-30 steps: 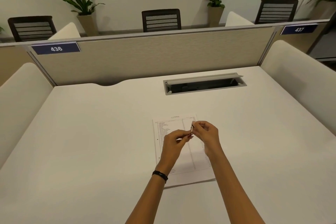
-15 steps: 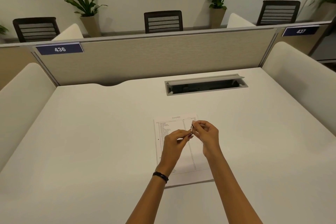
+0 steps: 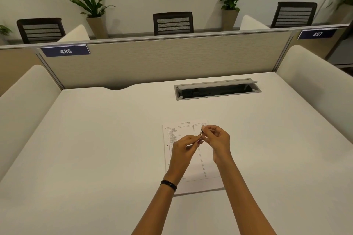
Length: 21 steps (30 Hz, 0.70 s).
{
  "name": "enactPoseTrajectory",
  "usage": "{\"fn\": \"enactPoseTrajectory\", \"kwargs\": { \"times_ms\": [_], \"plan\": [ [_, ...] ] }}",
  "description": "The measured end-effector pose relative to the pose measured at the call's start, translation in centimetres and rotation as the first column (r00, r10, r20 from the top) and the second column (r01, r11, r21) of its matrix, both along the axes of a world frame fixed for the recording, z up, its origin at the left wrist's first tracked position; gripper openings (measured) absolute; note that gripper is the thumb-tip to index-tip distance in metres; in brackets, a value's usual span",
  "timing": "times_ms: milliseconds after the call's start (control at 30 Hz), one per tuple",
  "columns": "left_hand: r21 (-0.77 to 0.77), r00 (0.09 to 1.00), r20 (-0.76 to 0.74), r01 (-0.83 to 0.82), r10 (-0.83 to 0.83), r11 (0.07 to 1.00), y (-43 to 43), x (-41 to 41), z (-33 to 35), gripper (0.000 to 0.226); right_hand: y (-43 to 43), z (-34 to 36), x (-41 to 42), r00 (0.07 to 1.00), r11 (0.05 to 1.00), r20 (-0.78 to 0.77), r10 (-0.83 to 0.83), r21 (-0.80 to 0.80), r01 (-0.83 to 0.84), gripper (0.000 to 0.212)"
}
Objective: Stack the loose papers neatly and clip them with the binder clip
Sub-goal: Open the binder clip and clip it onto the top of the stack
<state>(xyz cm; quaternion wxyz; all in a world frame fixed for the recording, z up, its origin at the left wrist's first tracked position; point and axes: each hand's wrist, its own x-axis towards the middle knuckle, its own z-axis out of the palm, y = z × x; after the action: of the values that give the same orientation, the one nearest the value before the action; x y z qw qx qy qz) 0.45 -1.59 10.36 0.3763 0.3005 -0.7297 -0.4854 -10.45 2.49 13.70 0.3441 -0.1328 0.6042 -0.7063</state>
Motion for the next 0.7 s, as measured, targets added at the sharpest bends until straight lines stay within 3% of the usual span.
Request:
{"fn": "enactPoseTrajectory", "kwargs": {
  "times_ms": [700],
  "plan": [
    [0.027,1.000,-0.031,-0.002,0.003,1.000,0.19,0.31,0.12,0.020,0.13,0.34,0.51,1.000,1.000,-0.026,-0.006,0.001,0.006,0.004]
  ]
}}
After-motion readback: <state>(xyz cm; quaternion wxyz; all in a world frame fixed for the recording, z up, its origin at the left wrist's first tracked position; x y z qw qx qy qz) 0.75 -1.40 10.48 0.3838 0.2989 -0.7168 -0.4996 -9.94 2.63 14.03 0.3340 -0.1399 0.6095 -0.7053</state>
